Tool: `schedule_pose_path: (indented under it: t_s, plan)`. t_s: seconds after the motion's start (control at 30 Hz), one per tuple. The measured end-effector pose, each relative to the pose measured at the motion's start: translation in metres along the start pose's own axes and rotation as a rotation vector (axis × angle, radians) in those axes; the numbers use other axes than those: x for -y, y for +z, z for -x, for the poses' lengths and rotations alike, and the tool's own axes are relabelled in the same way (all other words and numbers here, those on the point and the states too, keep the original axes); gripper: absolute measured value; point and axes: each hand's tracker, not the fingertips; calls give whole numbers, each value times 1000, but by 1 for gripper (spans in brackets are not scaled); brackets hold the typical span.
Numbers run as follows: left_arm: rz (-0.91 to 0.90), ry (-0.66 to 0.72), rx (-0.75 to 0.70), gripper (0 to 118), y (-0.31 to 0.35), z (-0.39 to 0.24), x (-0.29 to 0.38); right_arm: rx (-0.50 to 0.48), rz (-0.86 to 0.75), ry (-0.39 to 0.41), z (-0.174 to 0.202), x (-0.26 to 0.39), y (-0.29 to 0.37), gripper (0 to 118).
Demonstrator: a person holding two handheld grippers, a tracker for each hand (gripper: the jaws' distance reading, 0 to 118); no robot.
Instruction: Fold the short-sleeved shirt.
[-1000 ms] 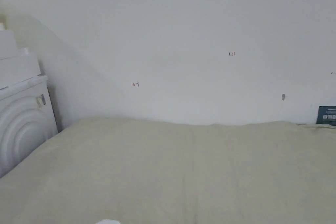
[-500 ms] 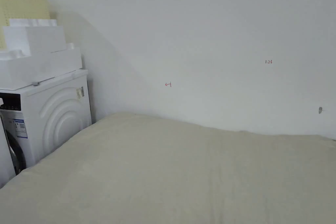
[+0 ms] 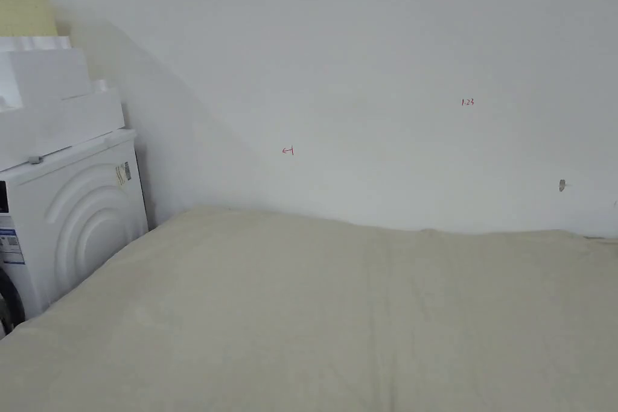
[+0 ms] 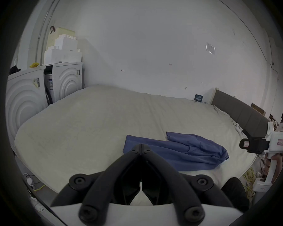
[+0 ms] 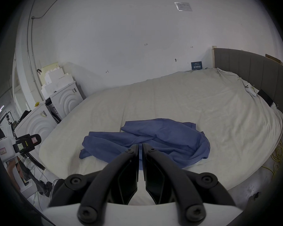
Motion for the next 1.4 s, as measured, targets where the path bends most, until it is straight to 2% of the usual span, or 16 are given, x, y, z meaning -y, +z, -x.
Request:
schedule_pose_path:
  t_s: [0.23, 0.37, 0.4, 0.53, 0.57, 0.7, 0.83, 0.93, 1.07, 1.13, 1.2, 1.3, 1.33, 1.4]
  plan:
    - [69, -12, 18, 0, -24, 1, 2, 2, 17, -8, -2, 6, -2, 4]
    - [171, -21, 28, 1, -77, 8, -11, 6, 30, -10, -6, 12, -2, 4]
    - [182, -14, 53, 6, -94, 11, -14, 9, 35, -14, -8, 14, -2, 4]
    - [258, -7, 122, 68, -166, 20, -21, 29, 61, -36, -18, 20, -2, 4]
    - [307, -12, 100, 72, -186, 21, -23, 43, 69, -42, -21, 21, -2, 4]
    - [404, -31, 80, 73, -253, 28, -25, 90, 102, -53, -36, 27, -4, 4]
    - [488, -93, 33, 74, -301, 37, -13, 129, 127, -69, -46, 29, -5, 4]
    - [548, -69, 14, 74, -328, 46, 0, 156, 151, -91, -54, 31, -9, 4]
    - [568, -80, 3, 74, -344, 46, 13, 174, 176, -107, -60, 34, -18, 4]
    - [551, -132, 0, 73, -339, 39, 15, 174, 186, -103, -60, 35, -20, 4]
    - [527, -207, -17, 65, -333, 31, 18, 170, 197, -100, -59, 37, -23, 4]
    - [505, -277, 15, 22, -328, 24, 24, 152, 212, -101, -57, 38, -31, 5]
    - [515, -287, 29, 15, -328, 20, 26, 146, 215, -94, -56, 38, -33, 5]
    - [497, -406, -8, 13, -324, 8, 32, 134, 217, -44, -53, 31, -39, 5]
